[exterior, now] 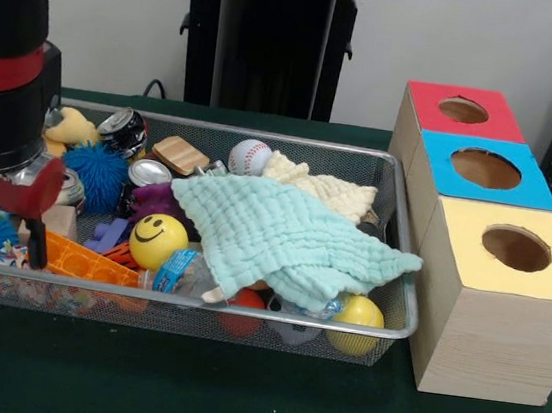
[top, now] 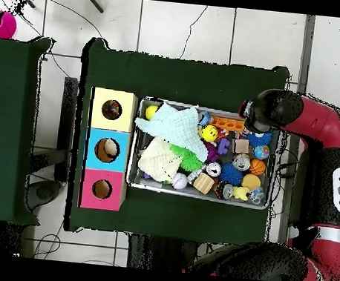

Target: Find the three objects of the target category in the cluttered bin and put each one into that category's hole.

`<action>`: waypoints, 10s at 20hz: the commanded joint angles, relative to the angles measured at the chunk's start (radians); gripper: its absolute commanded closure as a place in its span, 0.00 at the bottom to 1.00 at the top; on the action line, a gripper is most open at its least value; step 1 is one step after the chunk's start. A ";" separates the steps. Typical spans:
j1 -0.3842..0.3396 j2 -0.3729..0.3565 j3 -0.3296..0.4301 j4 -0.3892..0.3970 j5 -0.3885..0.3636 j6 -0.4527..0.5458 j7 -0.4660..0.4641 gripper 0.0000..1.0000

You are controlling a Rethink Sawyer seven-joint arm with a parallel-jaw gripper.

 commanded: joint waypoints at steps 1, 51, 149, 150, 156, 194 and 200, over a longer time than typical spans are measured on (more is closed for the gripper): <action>0.010 0.031 0.022 -0.023 -0.065 0.069 -0.255 0.00; -0.017 0.058 0.041 0.116 -0.054 -0.038 -0.218 0.00; 0.119 -0.499 -0.055 0.595 0.342 0.335 0.177 1.00; 0.130 -0.508 -0.059 0.606 0.355 0.333 0.184 1.00; 0.191 -0.502 -0.101 0.651 0.397 0.290 0.216 1.00; 0.166 -0.206 -0.205 0.296 0.140 -0.055 -0.042 0.00; 0.129 -0.147 -0.174 0.220 0.123 -0.061 -0.076 0.00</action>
